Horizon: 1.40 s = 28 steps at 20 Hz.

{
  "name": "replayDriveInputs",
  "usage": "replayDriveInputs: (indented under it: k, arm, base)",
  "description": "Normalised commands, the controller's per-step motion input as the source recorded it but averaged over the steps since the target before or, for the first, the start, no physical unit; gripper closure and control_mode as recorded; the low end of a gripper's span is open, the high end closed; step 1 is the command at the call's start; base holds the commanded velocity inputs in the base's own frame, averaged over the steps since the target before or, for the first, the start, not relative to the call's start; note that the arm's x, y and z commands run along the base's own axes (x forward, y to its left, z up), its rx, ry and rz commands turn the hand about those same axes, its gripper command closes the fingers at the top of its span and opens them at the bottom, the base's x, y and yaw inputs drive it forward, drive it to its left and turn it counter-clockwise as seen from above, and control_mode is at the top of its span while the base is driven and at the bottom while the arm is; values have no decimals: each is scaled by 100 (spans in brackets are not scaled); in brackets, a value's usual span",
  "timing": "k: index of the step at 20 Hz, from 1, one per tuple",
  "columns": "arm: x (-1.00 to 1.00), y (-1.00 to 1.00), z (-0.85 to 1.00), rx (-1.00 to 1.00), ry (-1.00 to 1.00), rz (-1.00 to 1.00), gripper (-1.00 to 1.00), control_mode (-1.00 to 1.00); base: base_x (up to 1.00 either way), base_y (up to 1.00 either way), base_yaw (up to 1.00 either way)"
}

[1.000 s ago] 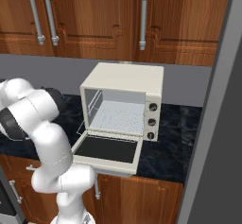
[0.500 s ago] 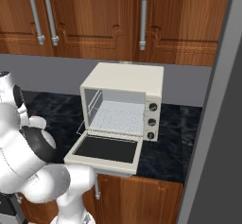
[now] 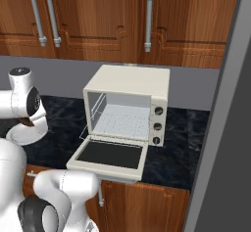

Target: Pick up the bagel from the plate, place it on the toaster oven rack, close the door, and set the timer.

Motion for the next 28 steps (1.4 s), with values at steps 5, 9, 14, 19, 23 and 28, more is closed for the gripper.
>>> replayDriveInputs:
  k: [5, 9, 14, 19, 23, 28]
  arm:
    - [-1, -100, 35, 0, 5, 0, 100, -100]
    - [0, -98, 13, 0, 8, 0, 100, -100]
    - [0, -89, 0, 0, 1, 0, 100, -100]
    - [16, -55, -3, 0, 0, 0, 100, -100]
    - [27, -50, -16, 0, 0, 0, 100, -100]
    - [27, -50, -20, 0, 0, 0, 100, -100]
  base:
    - [0, 0, 0]
    - [0, 0, 0]
    - [0, 0, 0]
    - [0, 0, 0]
    - [0, 0, 0]
    - [0, 0, 0]
